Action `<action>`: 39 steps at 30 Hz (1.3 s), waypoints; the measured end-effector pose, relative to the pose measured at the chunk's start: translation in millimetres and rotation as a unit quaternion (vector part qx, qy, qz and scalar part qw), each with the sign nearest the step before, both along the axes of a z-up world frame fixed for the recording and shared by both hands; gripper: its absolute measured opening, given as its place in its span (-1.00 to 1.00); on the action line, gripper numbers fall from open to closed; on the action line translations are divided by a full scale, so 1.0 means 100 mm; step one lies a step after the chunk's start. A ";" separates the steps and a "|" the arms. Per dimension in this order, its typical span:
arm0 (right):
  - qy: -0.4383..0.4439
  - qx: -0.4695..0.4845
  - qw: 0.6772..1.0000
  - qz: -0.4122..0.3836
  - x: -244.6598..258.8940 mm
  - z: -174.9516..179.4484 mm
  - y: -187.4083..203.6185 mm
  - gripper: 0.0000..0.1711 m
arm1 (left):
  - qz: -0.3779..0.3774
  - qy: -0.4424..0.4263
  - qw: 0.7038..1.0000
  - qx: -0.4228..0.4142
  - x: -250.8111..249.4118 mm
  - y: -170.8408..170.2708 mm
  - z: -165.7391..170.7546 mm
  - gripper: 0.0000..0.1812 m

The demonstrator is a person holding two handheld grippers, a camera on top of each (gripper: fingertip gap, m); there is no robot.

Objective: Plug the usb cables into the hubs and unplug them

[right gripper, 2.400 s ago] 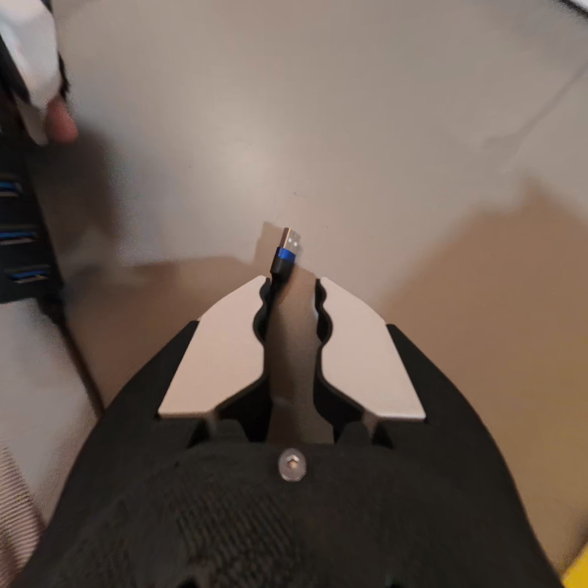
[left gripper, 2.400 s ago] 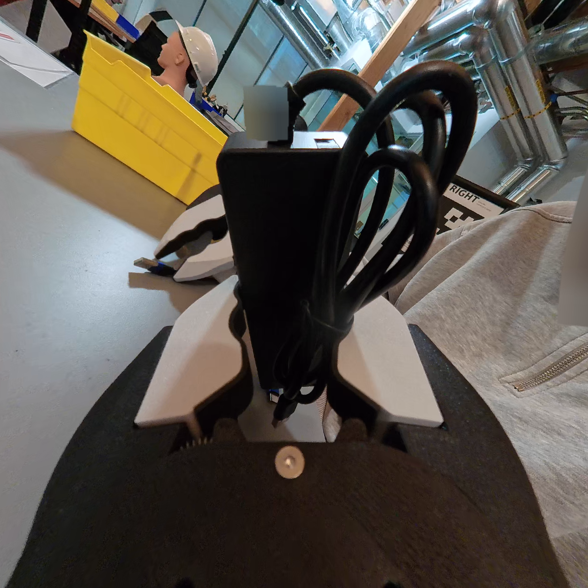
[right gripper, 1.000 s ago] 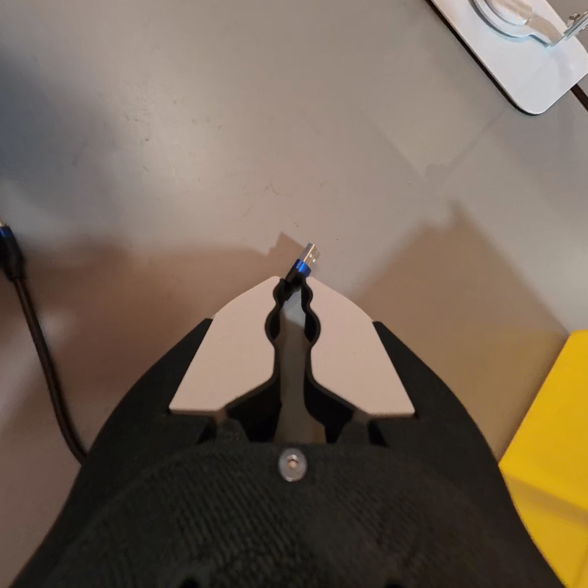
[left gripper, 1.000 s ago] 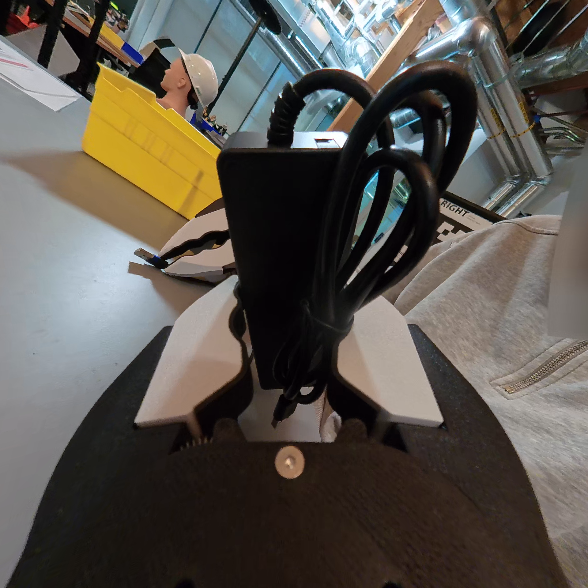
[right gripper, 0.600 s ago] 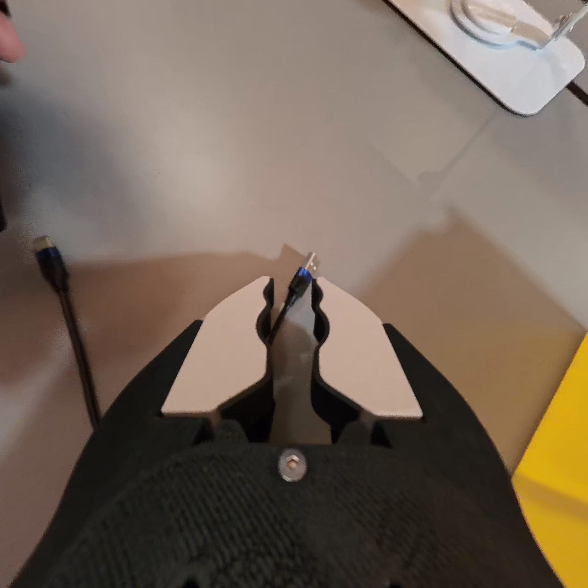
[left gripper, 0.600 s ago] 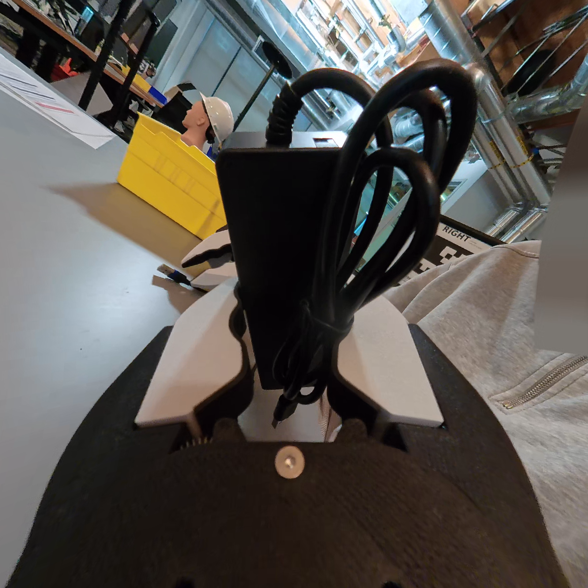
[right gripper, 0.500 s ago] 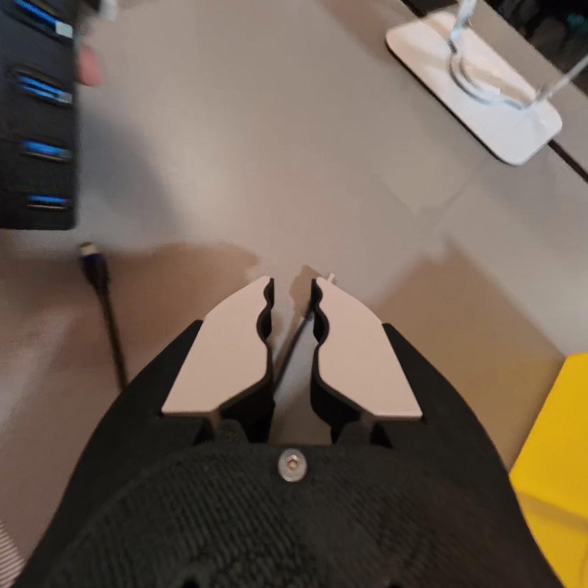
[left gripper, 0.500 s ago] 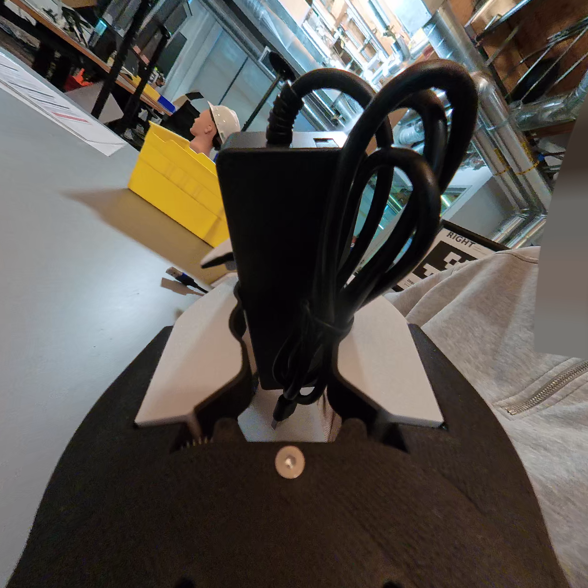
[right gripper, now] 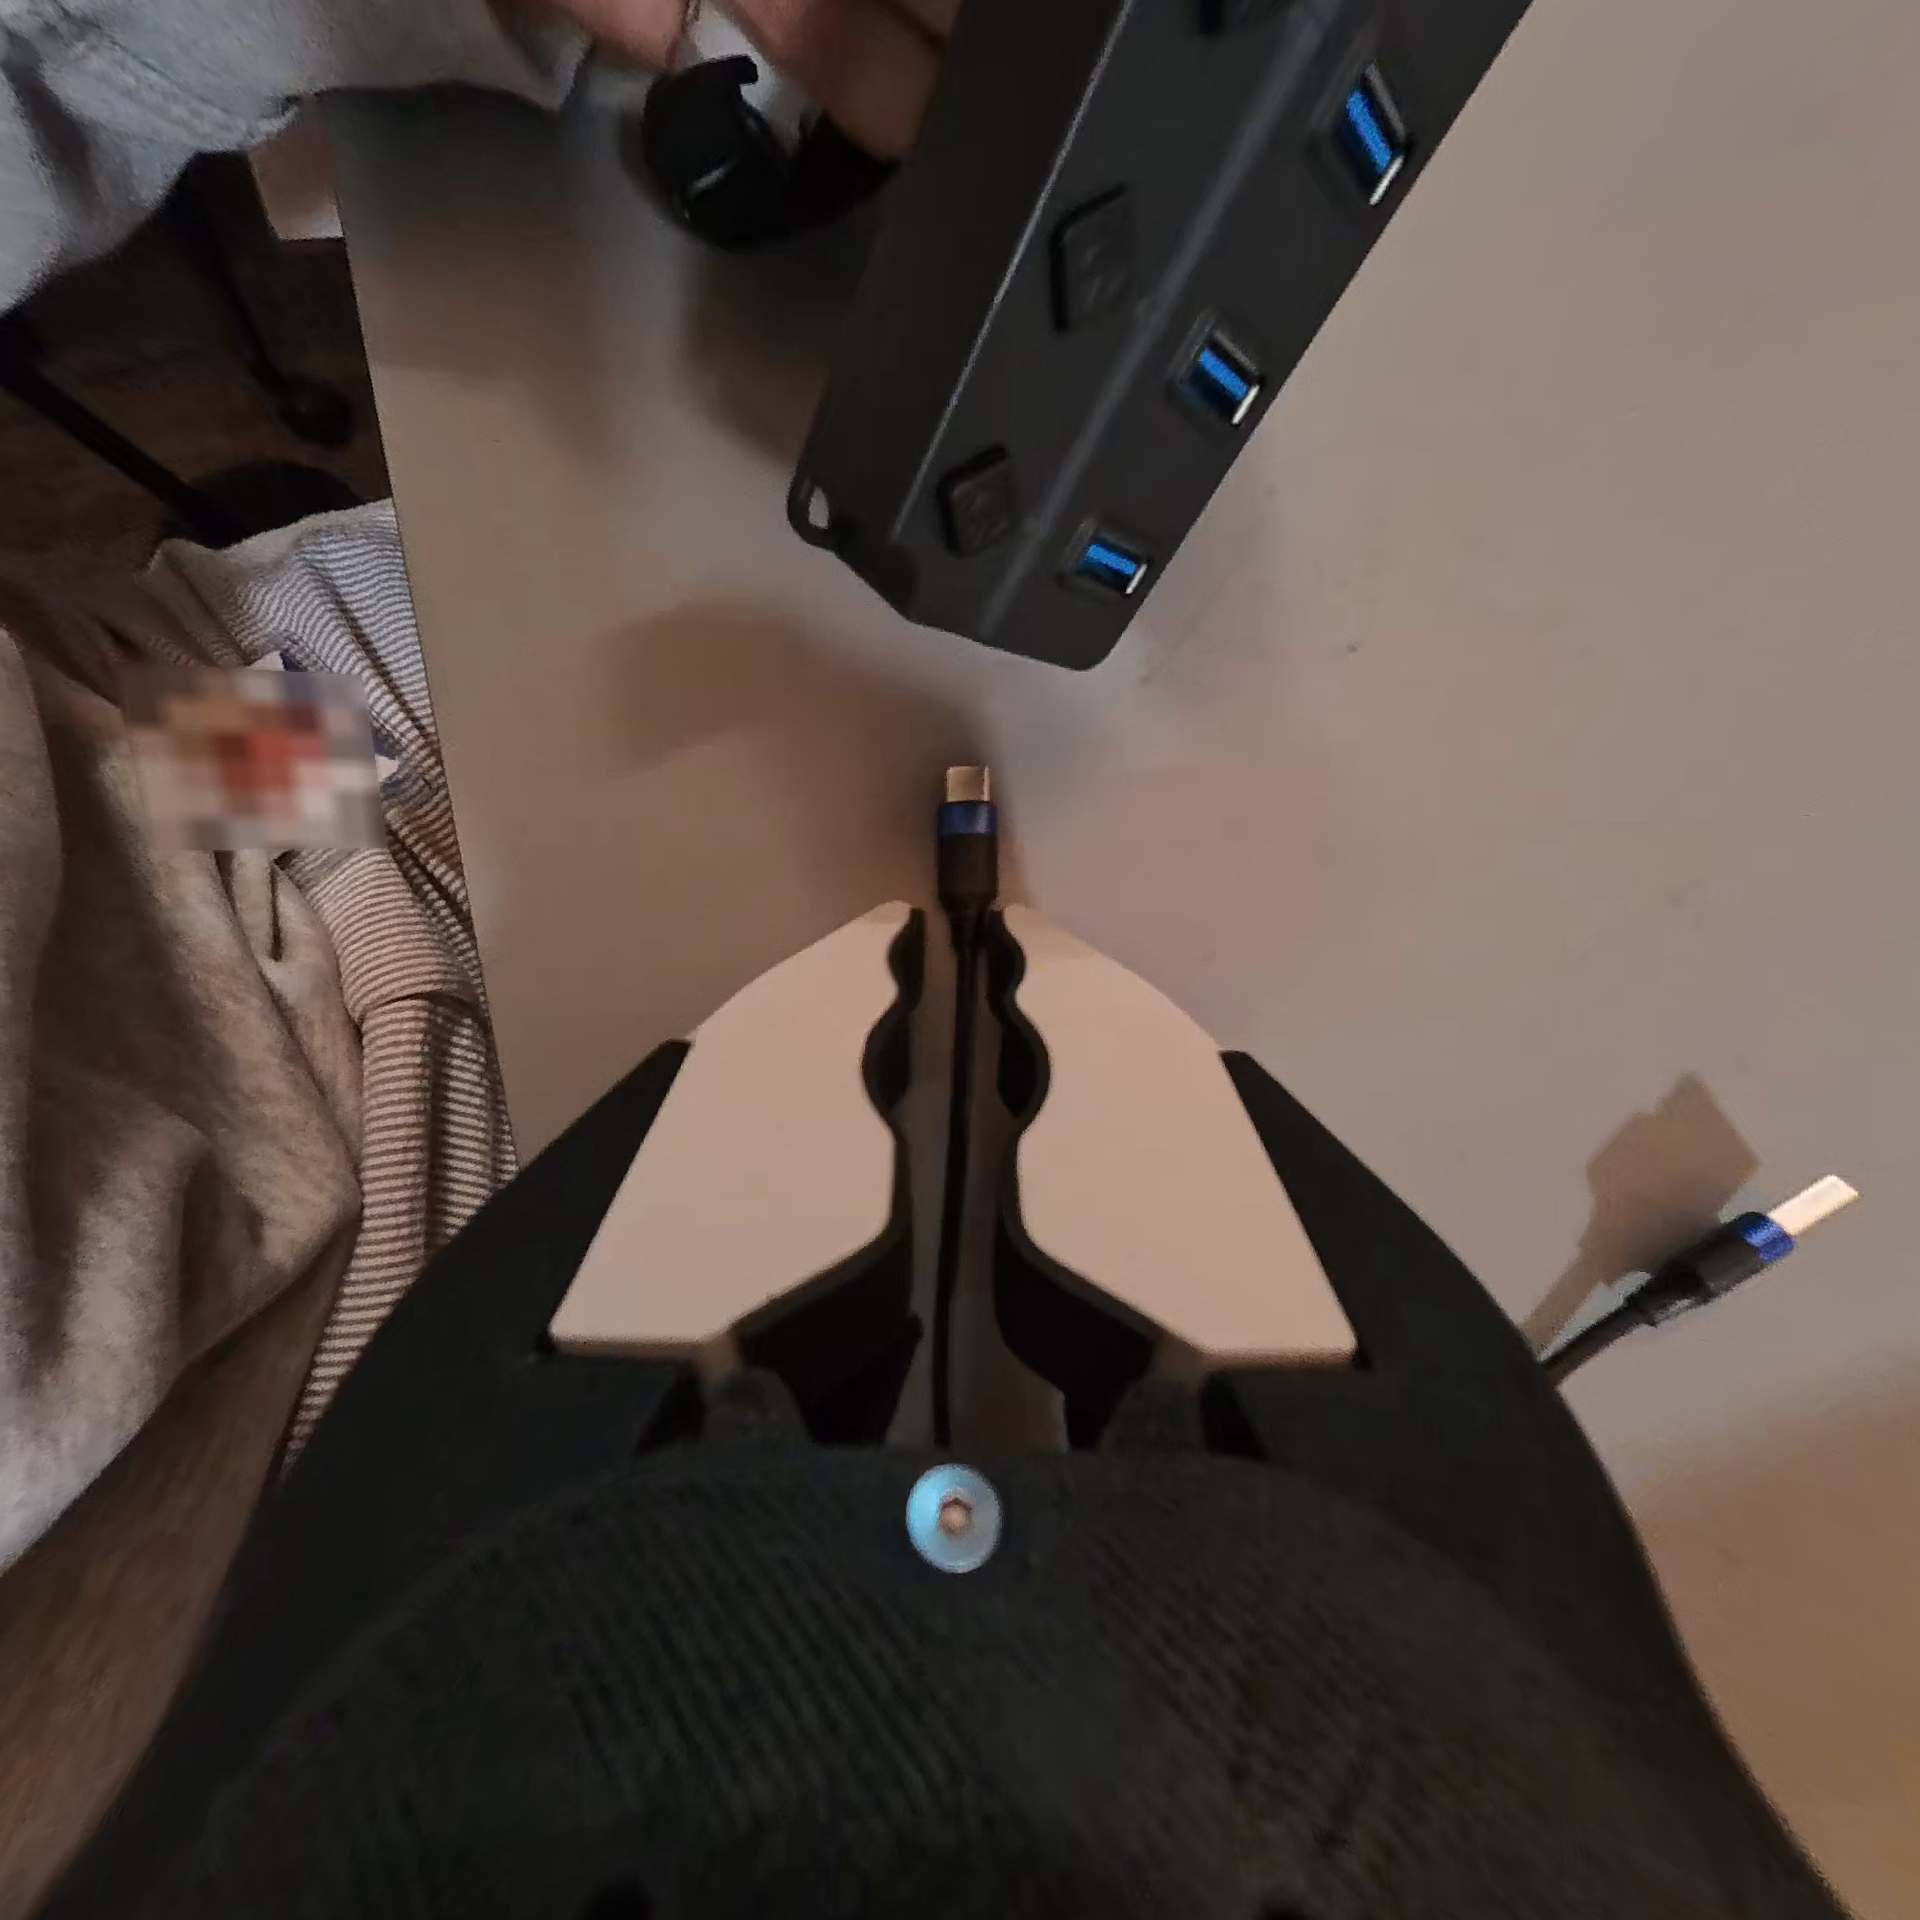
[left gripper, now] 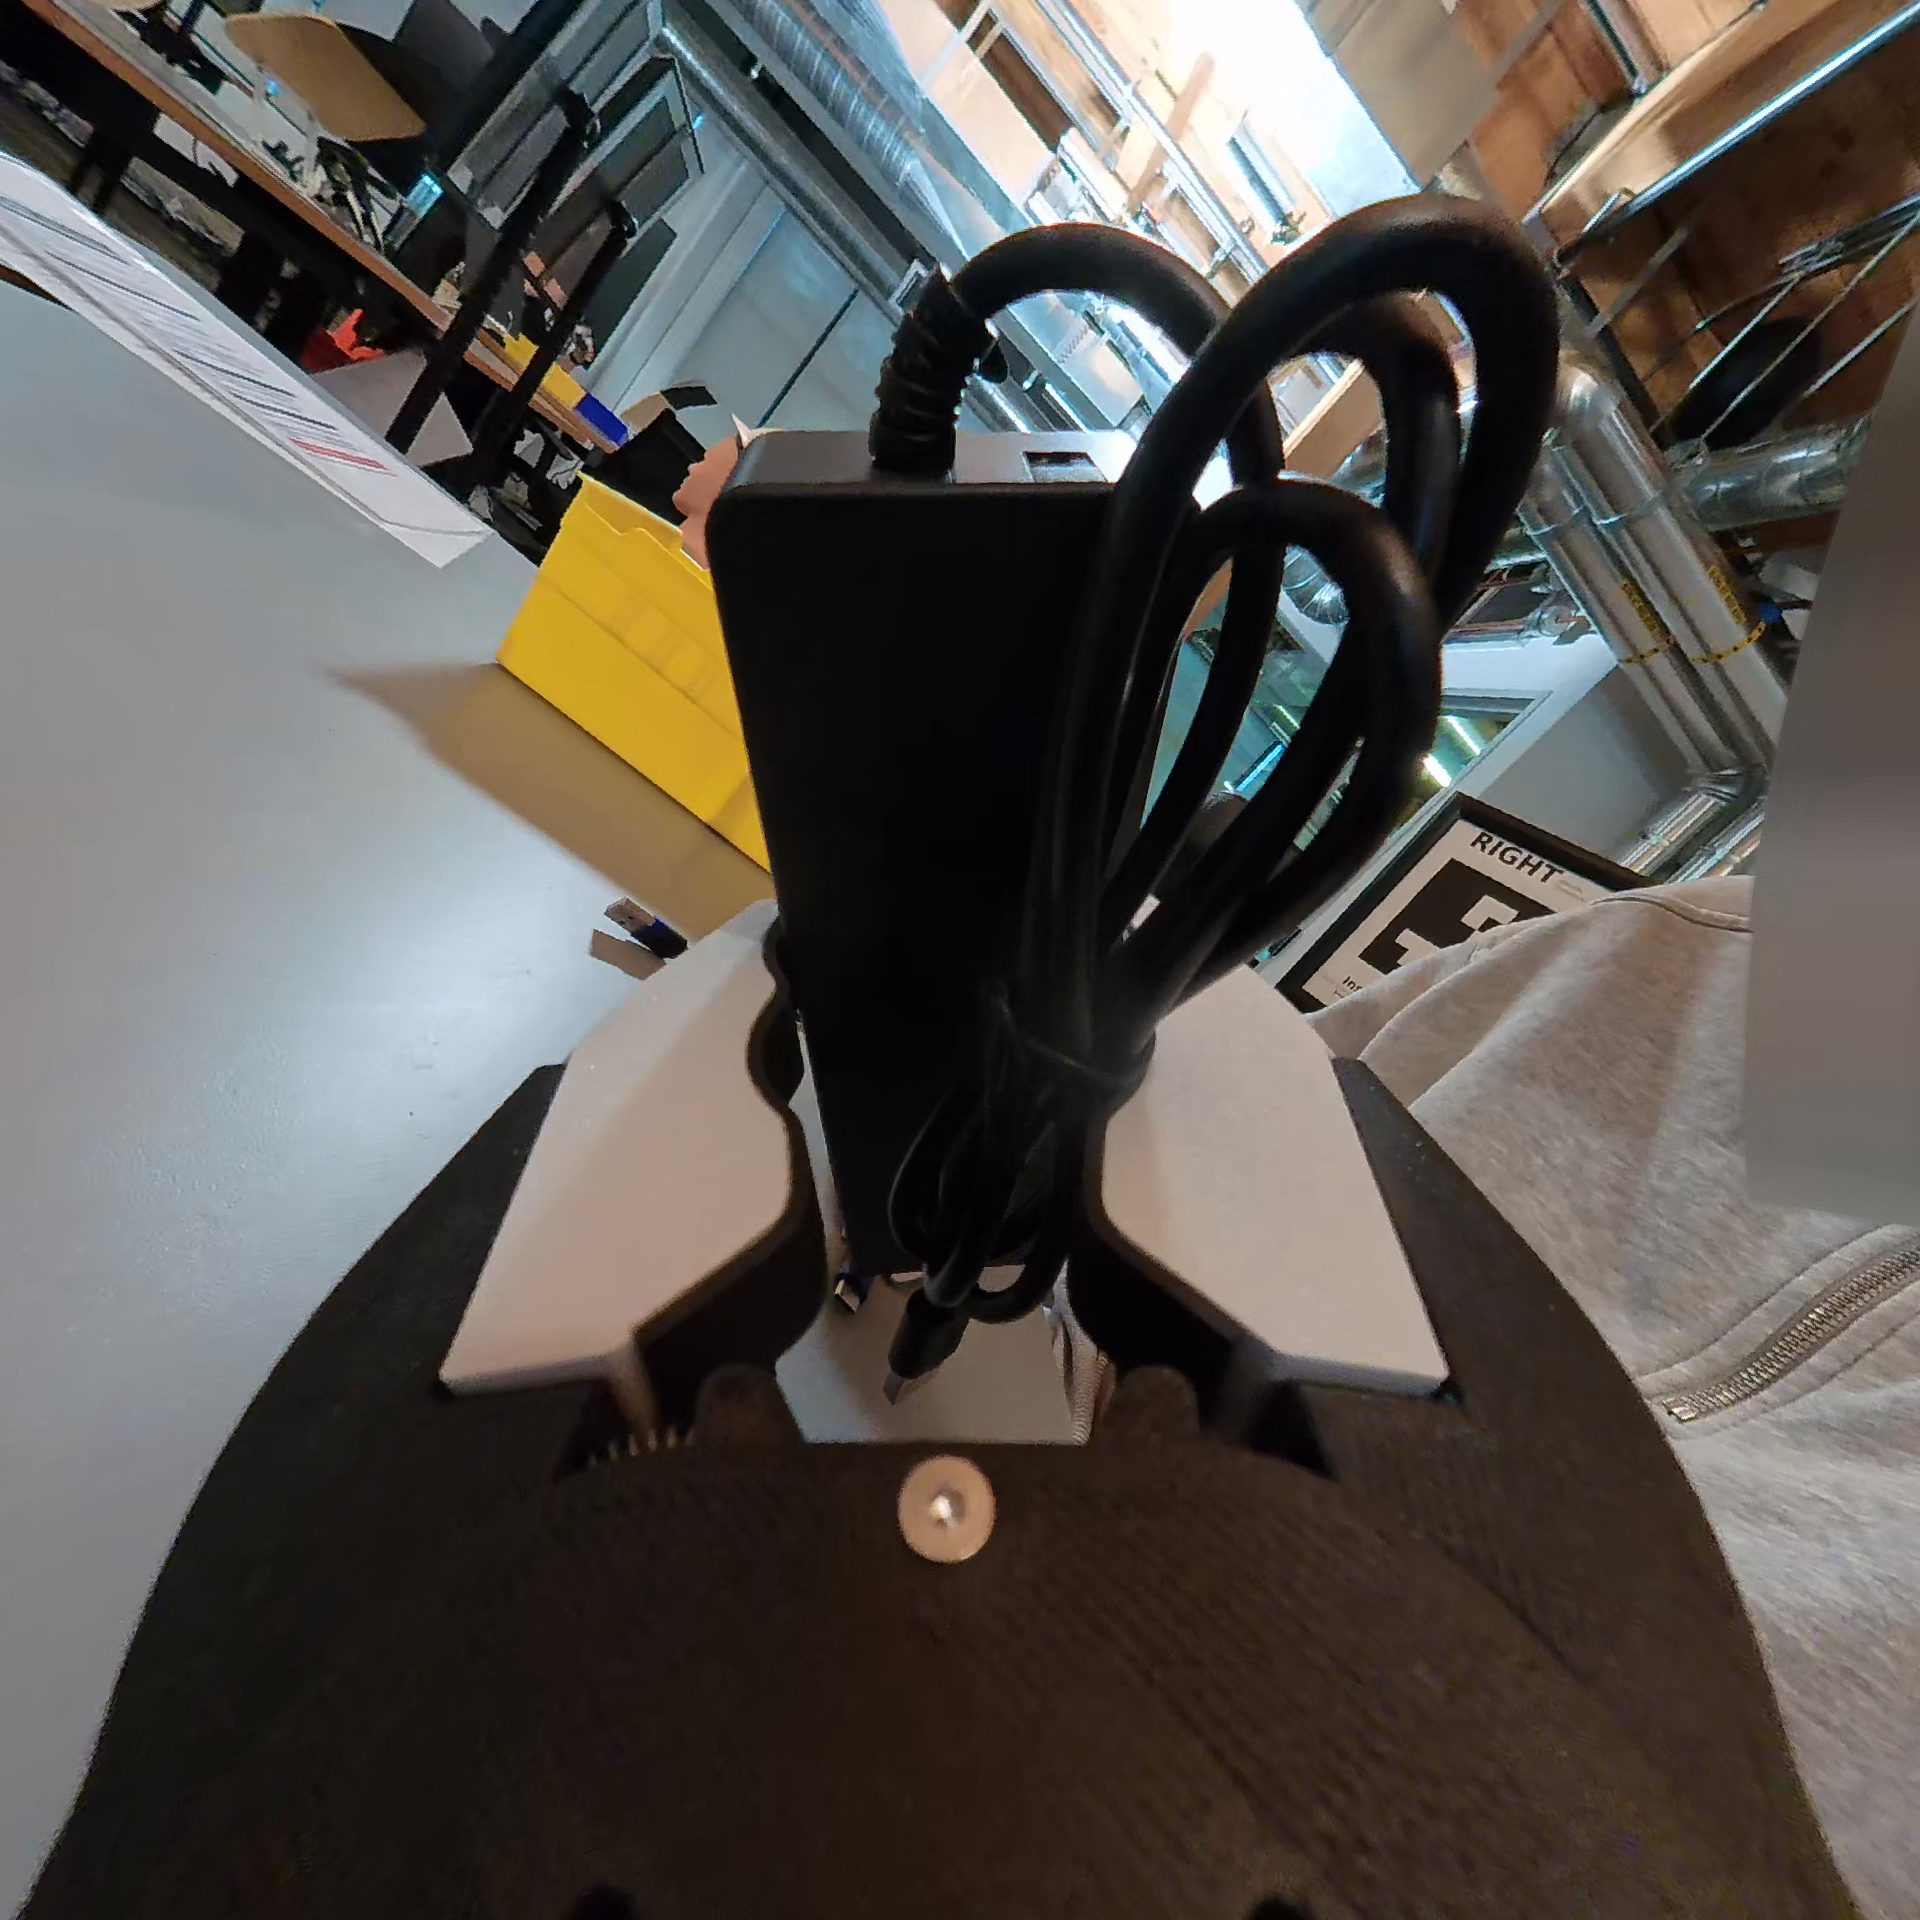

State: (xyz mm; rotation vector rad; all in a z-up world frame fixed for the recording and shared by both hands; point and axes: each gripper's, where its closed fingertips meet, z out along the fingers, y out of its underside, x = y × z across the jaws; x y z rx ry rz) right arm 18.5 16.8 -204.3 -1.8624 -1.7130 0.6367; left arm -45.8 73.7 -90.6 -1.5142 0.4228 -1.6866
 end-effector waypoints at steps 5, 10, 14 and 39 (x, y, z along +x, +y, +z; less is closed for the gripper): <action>0.032 0.030 0.999 -0.003 -0.04 0.16 0.04 -0.92 | 0.001 0.000 1.000 0.000 0.00 0.00 0.00 -0.38; 0.234 -0.071 0.970 -0.006 -0.03 0.83 0.06 -0.93 | 0.018 -0.055 0.998 -0.001 -0.12 0.04 0.14 -0.37; 0.374 -0.176 0.910 -0.028 0.19 1.26 0.25 -0.93 | 0.040 -0.132 0.990 0.000 -0.36 0.08 0.31 -0.38; 0.280 -0.101 0.898 -0.324 0.74 0.61 1.26 -0.86 | 0.036 -0.146 0.989 -0.013 -0.34 0.11 0.29 -0.38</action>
